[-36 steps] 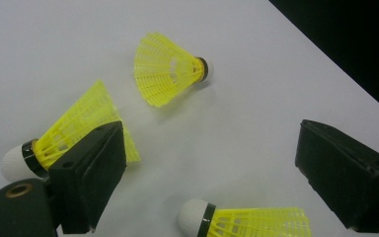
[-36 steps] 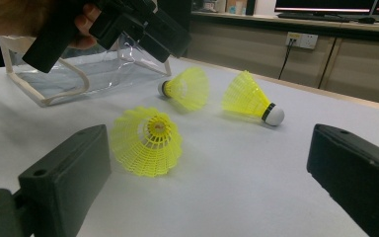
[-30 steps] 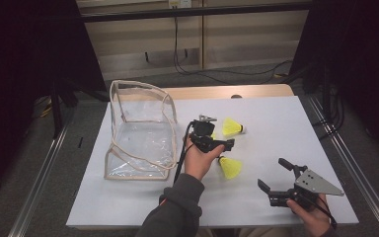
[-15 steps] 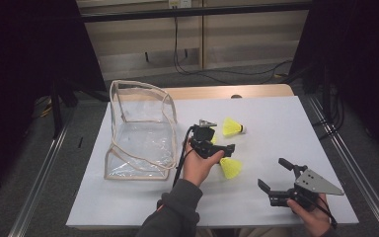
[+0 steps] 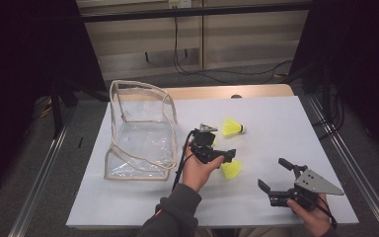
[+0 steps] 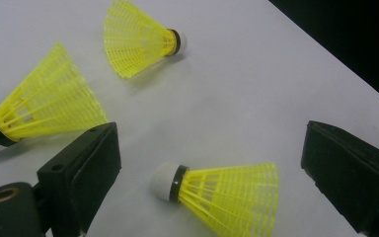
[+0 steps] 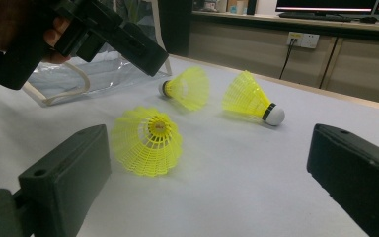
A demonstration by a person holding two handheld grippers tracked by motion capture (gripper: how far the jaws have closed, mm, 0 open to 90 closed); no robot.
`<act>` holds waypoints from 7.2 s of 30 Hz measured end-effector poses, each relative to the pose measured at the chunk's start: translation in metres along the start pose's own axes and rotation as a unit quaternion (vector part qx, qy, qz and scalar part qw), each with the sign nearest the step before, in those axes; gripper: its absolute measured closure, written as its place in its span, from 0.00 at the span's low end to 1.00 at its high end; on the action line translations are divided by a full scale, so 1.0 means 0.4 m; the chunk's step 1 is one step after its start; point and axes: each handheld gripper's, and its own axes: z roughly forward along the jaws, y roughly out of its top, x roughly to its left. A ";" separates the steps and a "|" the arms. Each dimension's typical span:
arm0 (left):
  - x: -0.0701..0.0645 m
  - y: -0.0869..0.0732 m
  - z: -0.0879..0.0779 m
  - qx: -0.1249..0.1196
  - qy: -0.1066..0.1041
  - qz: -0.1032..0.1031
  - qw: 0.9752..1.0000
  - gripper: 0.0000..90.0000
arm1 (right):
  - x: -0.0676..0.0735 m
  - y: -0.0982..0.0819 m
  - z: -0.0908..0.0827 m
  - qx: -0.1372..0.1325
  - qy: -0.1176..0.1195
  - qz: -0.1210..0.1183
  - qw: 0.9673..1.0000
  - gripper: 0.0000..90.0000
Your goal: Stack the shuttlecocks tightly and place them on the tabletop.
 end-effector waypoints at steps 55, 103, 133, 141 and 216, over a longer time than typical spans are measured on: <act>0.002 -0.124 -0.040 0.024 -0.029 0.027 0.999 0.05 | -0.001 0.000 -0.002 -0.001 0.000 0.002 1.000 0.03; 0.039 -0.205 -0.117 0.049 -0.098 0.074 0.991 0.05 | 0.000 0.001 -0.002 0.000 0.001 0.001 1.000 0.03; 0.044 -0.230 -0.161 0.055 -0.116 0.085 0.988 0.05 | 0.000 0.002 -0.002 -0.001 -0.001 0.000 1.000 0.03; 0.062 -0.243 -0.186 0.053 -0.118 0.089 0.988 0.05 | 0.000 0.001 -0.001 -0.001 0.000 0.000 1.000 0.03; 0.196 -0.290 -0.356 0.000 -0.089 0.093 0.992 0.05 | -0.001 0.003 -0.001 -0.002 -0.002 -0.001 1.000 0.03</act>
